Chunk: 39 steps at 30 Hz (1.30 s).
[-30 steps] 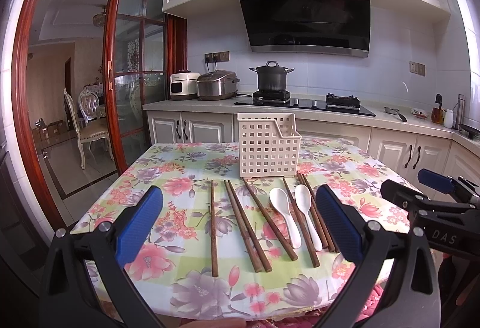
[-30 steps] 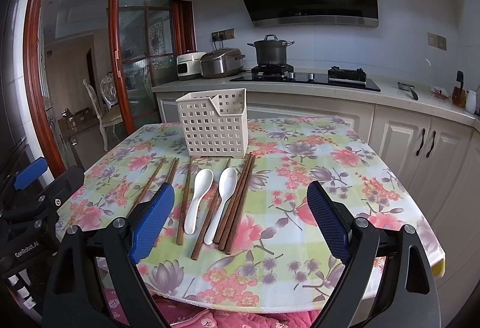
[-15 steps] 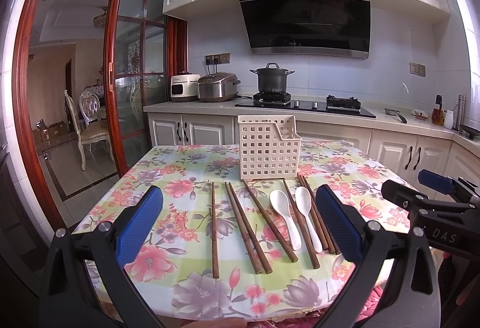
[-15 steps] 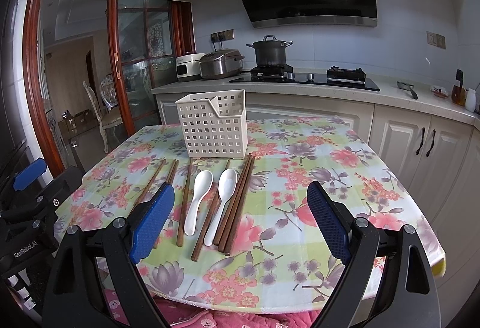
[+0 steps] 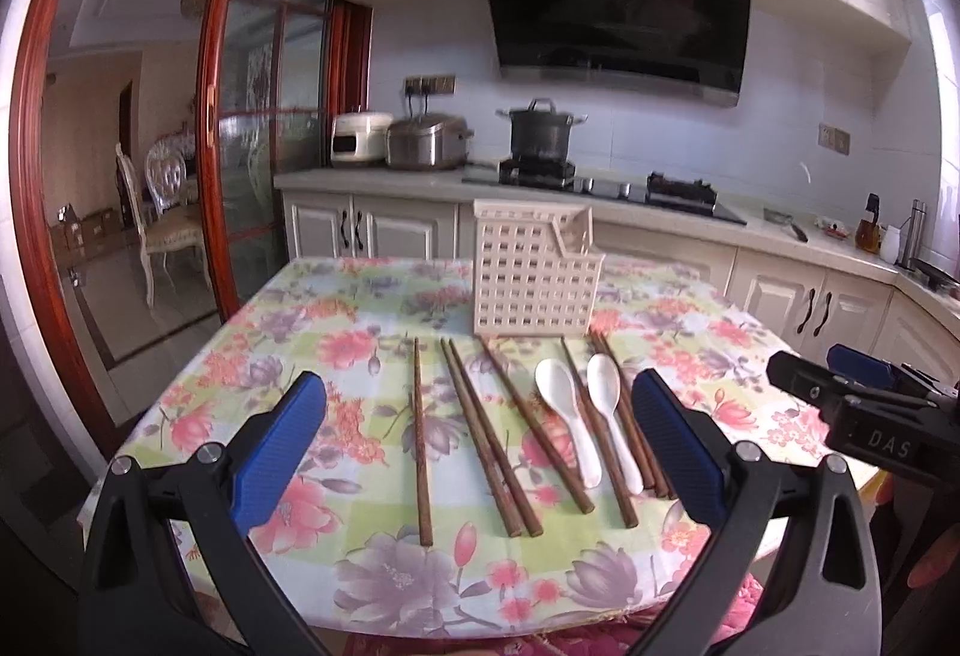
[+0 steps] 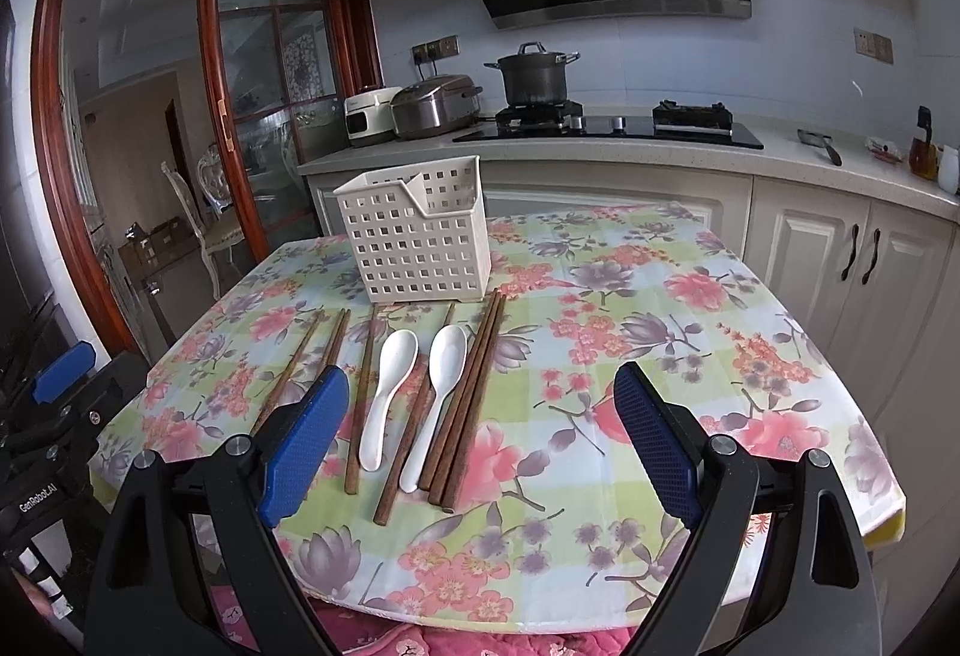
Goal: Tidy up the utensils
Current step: 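Grasp a wooden chopstick with the left tool while the right tool grasps another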
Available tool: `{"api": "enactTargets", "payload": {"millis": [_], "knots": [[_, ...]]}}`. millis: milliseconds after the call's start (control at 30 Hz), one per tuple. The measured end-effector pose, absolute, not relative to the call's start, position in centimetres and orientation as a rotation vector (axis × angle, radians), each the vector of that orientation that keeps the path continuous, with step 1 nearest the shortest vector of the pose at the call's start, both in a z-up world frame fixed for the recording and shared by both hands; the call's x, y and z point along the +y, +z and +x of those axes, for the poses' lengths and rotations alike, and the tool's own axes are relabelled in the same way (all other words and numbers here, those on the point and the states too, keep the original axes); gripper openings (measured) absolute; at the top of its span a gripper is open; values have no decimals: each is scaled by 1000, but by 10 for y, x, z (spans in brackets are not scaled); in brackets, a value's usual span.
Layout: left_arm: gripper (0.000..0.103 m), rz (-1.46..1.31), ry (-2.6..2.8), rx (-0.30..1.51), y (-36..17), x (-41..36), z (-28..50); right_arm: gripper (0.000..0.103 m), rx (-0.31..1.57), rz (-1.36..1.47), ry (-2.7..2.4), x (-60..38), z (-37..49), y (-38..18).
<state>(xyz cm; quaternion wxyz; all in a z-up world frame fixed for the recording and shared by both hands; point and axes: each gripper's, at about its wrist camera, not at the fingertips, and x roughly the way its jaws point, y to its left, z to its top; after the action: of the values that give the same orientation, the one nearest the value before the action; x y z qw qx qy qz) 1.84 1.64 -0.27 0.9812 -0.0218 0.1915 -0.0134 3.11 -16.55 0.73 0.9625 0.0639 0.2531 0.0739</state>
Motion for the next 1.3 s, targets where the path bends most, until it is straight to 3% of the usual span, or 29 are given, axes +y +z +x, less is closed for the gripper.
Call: {"api": "enactTargets", "payload": {"millis": [567, 667, 1033, 1300], "knots": [[98, -51, -18, 632, -39, 59, 123, 84, 791, 157, 159, -166, 150, -46], [98, -100, -39, 737, -52, 74, 156, 80, 824, 159, 164, -163, 169, -53], [97, -116, 29, 936, -90, 90, 233, 45, 916, 183, 161, -166, 222, -70], [76, -84, 68, 992, -101, 96, 264, 32, 948, 148, 168, -154, 248, -77]]}}
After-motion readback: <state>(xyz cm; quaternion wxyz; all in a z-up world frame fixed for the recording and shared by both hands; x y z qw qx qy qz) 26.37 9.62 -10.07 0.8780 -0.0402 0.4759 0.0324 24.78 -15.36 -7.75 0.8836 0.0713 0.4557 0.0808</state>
